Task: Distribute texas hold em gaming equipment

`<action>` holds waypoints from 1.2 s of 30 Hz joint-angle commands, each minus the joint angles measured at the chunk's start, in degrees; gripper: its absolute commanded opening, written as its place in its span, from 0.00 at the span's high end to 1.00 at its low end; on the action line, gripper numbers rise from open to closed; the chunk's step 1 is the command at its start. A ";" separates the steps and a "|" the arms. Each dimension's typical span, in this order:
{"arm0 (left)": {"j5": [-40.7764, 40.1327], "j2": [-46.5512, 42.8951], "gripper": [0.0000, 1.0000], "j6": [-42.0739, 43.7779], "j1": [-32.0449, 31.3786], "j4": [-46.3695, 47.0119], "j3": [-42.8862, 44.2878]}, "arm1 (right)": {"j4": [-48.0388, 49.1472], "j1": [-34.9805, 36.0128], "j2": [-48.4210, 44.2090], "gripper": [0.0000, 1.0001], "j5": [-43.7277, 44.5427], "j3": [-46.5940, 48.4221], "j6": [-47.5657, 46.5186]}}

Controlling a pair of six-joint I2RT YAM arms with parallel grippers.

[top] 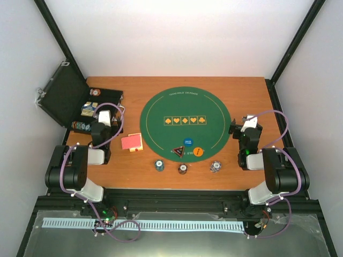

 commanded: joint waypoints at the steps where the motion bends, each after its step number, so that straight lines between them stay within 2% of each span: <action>1: 0.38 -0.11 0.00 -0.63 0.22 1.00 1.06 | 2.73 -0.40 0.01 0.00 0.25 0.19 -0.08; 7: 0.51 -0.08 0.00 -0.64 0.26 0.72 1.30 | 2.62 -0.62 -0.11 0.00 -0.04 0.25 0.12; 9: 1.85 -1.03 0.00 -0.36 0.41 -1.62 2.25 | 0.43 -0.66 -1.74 0.00 3.05 0.89 1.34; 10: 2.20 -2.61 0.00 -0.33 0.47 -7.28 4.83 | -1.34 -1.09 -2.97 0.00 3.03 1.27 2.06; 12: 6.08 -4.32 0.00 2.62 0.61 -30.98 17.22 | -10.21 -1.43 -6.95 0.00 6.63 4.31 4.18; 15: 9.37 -4.22 0.00 4.47 1.47 -49.08 28.87 | -19.51 -2.34 -14.03 0.00 8.97 7.31 8.56; 17: 14.65 -6.40 0.00 3.14 3.67 -55.70 32.87 | -30.61 -2.99 -18.62 0.00 9.83 12.57 11.32; 19: 17.57 -8.78 0.00 3.71 4.65 -61.90 36.18 | -44.19 -3.03 -18.56 0.00 10.80 20.99 10.81; 20: 18.42 -9.93 0.00 4.58 4.81 -65.20 37.79 | -49.98 -3.03 -17.24 0.00 15.76 24.80 15.57; 21: 19.36 -11.01 0.00 5.42 4.91 -68.34 39.42 | -56.56 -3.47 -15.67 0.00 20.33 28.56 24.98; 22: 20.42 -11.99 0.00 6.41 5.07 -71.78 41.00 | -65.27 -5.00 -14.74 0.00 16.71 32.25 28.02; 23: 22.42 -12.82 0.00 7.33 5.27 -74.70 42.32 | -68.63 -6.96 -14.30 0.00 8.81 34.56 27.37; 27: 25.66 -14.73 0.00 9.51 5.66 -86.32 46.80 | -68.68 -7.57 -17.54 0.00 -11.92 33.89 27.11; 29: 26.79 -15.18 0.00 10.56 5.66 -90.12 48.23 | -69.71 -2.84 -19.40 0.00 -13.42 33.66 24.99; 32: 27.76 -16.12 0.00 10.38 5.62 -94.81 49.48 | -74.74 10.02 -19.36 0.00 -7.91 35.49 22.17; 36: 28.06 -17.24 0.00 11.66 5.65 -96.95 48.45 | -76.92 21.65 -17.90 0.00 -7.56 34.91 23.47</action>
